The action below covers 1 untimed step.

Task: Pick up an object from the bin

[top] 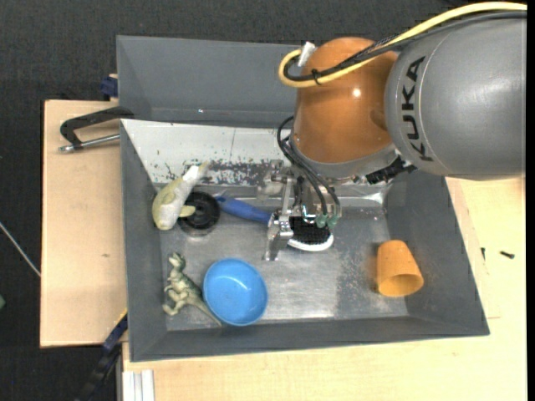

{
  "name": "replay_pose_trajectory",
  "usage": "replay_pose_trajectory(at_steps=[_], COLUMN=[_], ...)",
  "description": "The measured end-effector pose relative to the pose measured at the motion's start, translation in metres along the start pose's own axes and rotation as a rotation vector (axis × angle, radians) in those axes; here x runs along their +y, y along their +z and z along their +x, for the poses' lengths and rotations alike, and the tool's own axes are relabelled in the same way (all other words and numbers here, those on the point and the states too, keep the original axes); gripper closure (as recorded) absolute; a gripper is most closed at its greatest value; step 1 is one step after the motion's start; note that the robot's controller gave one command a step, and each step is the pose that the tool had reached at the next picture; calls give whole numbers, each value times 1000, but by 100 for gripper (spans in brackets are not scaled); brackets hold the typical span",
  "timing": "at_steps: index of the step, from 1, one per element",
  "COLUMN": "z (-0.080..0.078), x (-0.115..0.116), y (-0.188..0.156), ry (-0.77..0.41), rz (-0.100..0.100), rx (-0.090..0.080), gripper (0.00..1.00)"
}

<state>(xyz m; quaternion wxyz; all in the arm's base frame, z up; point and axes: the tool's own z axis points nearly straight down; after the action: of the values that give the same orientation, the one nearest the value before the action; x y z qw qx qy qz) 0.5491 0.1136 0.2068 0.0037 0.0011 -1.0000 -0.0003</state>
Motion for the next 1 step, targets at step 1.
replay_pose_trajectory(at_steps=[1], z=[-41], x=[-23], y=[131], ry=[121], rz=[-1], rx=[-7], gripper=[0])
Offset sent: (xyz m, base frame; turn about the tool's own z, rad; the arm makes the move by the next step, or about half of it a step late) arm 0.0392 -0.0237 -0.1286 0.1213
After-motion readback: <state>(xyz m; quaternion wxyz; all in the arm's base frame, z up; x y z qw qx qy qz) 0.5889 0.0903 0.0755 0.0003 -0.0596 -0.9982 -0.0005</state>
